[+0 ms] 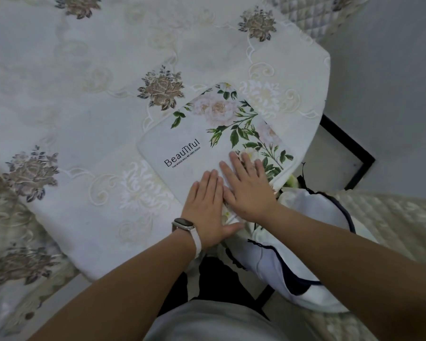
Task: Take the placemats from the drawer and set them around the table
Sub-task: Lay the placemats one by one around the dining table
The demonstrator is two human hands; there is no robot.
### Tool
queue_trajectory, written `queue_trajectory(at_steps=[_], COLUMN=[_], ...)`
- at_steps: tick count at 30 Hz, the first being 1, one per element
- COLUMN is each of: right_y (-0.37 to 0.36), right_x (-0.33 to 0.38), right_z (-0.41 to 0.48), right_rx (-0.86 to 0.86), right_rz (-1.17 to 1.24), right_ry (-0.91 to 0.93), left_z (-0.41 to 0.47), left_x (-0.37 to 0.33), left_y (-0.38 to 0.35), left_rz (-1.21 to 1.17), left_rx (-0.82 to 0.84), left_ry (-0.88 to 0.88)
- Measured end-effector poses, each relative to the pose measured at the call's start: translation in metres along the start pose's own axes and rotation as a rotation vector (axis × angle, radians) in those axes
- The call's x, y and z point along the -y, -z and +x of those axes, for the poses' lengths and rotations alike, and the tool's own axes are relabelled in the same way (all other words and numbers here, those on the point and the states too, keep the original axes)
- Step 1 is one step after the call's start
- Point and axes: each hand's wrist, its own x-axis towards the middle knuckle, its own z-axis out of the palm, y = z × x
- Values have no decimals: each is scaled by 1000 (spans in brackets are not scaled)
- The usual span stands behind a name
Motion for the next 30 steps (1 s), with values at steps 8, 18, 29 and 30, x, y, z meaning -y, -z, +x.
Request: queue_trajectory(at_steps=[8,18,29,30], right_y=[-2,22,32,32], right_x=[-25,-84,-61,-49], right_z=[-1,30,75,81], right_rx=[18,5,31,28], right_rz=[-72,-15,-14,-23], right_ry=[222,-31,57,103], left_z=[0,13,57,64], left_x=[3,41,101,101], left_y=[-5,7,35,37], left_rz=[-30,-20,23,15], left_rx=[-87,-105,-106,-115], left_ry=[10,122,151,149])
